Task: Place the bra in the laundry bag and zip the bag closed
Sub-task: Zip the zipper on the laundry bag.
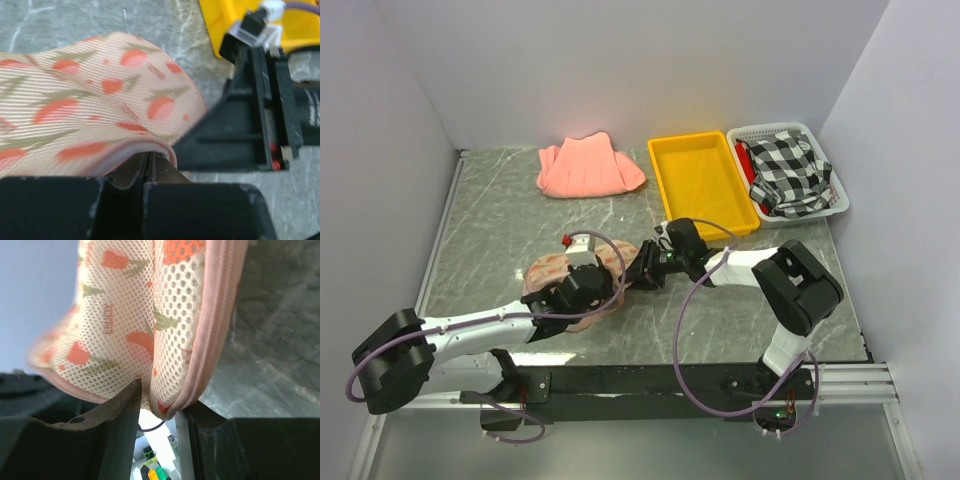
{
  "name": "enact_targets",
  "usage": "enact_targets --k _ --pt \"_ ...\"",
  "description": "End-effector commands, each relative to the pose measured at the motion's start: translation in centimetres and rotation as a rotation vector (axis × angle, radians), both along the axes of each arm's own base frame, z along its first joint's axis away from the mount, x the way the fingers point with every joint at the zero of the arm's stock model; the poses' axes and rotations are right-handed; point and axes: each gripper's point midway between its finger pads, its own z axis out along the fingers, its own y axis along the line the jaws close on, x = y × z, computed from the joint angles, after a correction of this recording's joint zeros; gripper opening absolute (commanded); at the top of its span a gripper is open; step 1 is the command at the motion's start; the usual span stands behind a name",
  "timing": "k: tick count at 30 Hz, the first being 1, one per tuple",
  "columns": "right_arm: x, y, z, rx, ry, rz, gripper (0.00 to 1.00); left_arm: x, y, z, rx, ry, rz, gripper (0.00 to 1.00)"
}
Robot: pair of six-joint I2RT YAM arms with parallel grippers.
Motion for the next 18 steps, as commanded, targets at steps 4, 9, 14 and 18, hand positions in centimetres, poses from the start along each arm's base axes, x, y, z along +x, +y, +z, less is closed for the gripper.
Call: enact_targets --k 4,9,14,18 --pt "1.3 1.1 1.6 0.014 -0.065 0.006 0.41 -2.1 -1.2 -0.8 0.000 0.044 -0.093 0.02" --pt "1.5 1.1 1.9 0.013 -0.073 0.003 0.42 -2.6 -1.1 -2.5 0.019 0.088 -0.094 0.03" --pt "1.5 1.0 2.0 0.011 -0.079 0.003 0.42 -3.1 -0.8 -2.6 0.018 0.114 -0.087 0.35" --pt "1.5 1.1 1.9 0.011 -0.080 0.005 0.43 -3.3 -0.4 -1.7 0.001 0.094 -0.088 0.60"
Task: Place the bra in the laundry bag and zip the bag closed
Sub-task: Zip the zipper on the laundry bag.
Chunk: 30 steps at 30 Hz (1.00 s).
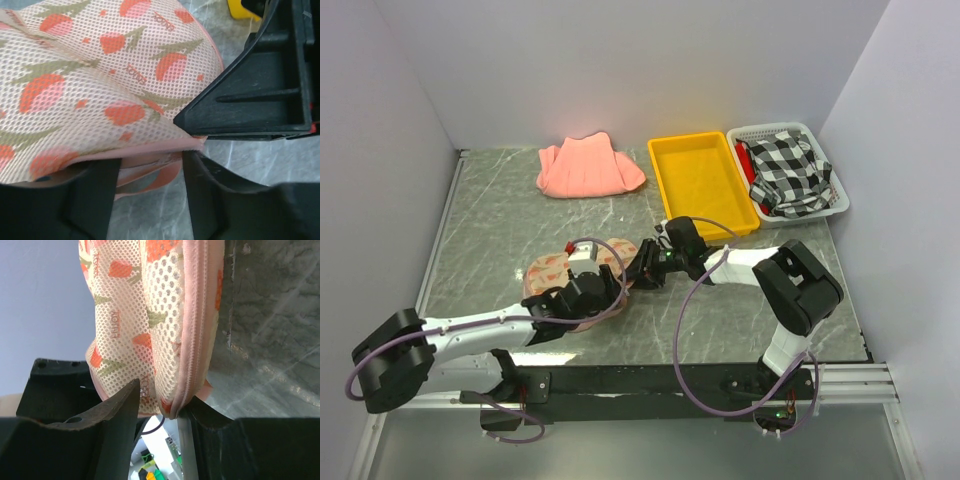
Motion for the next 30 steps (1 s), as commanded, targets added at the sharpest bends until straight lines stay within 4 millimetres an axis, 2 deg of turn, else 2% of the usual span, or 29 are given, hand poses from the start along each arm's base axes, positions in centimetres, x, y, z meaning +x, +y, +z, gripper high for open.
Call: enact_targets --k 1,7,12,16,17,20,23,30 --pt "0.9 1.1 1.8 0.038 -0.070 0.015 0.43 -0.6 0.2 1.2 -0.035 -0.009 -0.006 0.60" --pt "1.1 1.1 1.8 0.035 -0.074 0.015 0.43 -0.7 0.9 2.0 -0.028 0.003 0.023 0.66" --pt "1.1 1.1 1.9 0.033 -0.074 0.016 0.43 -1.2 1.0 2.5 -0.034 0.034 0.031 0.66" --pt "1.2 1.2 1.7 0.034 -0.071 0.014 0.43 -1.3 1.6 2.1 -0.008 0.039 0.044 0.66" --pt "1.2 1.2 1.8 0.036 -0.073 0.016 0.43 -1.4 1.8 1.9 0.001 0.043 0.049 0.63" --pt "1.2 1.2 1.8 0.034 -0.073 0.017 0.43 -1.4 2.1 2.7 -0.015 0.019 0.052 0.61" --pt "1.2 1.2 2.0 0.035 -0.078 0.020 0.43 -1.6 2.7 1.4 0.031 0.033 0.051 0.55" --pt "1.1 1.3 2.1 0.038 -0.077 0.026 0.43 -1.4 2.7 0.4 0.001 0.019 0.069 0.56"
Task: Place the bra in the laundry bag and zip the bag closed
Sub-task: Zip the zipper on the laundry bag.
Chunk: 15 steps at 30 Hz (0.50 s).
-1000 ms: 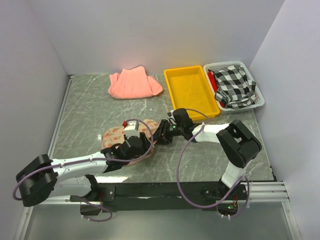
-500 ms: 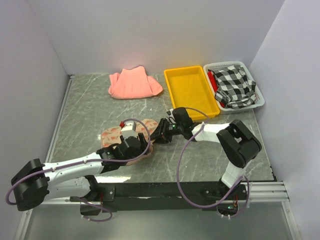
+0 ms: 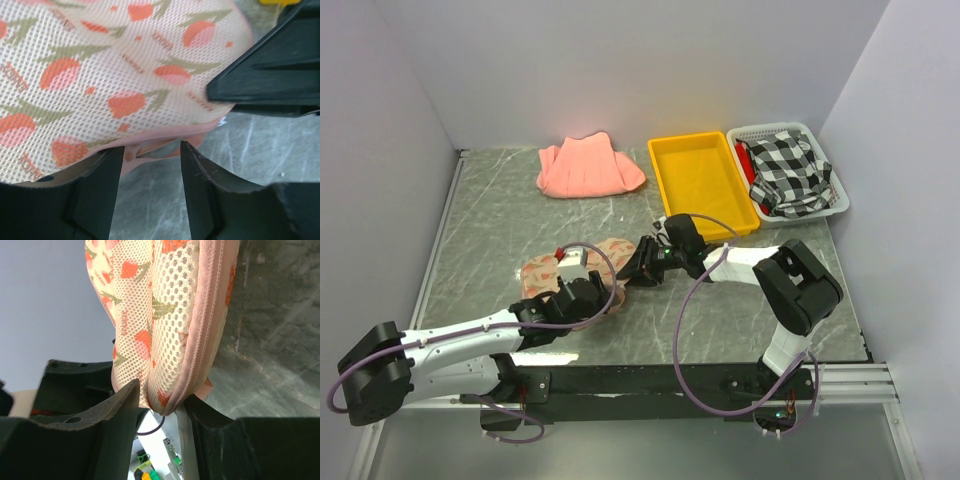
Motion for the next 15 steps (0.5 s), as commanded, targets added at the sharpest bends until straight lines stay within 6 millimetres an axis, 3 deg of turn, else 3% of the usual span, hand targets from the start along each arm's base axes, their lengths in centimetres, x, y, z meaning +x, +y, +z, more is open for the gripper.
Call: enact_targets --k 1,6,11,15 --pt "0.7 0.9 1.8 0.036 -0.054 0.013 0.43 0.4 0.0 0.0 -0.019 -0.029 0.027 0.56" --pt "0.7 0.9 2.1 0.040 -0.065 0.015 0.43 1.1 0.4 0.6 -0.025 -0.080 0.050 0.55" --pt "0.6 0.8 2.0 0.044 -0.063 0.013 0.43 1.7 0.9 2.3 -0.043 -0.137 0.077 0.69" --pt "0.6 0.8 2.0 0.043 -0.063 0.012 0.43 2.0 0.5 2.1 -0.043 -0.129 0.085 0.68"
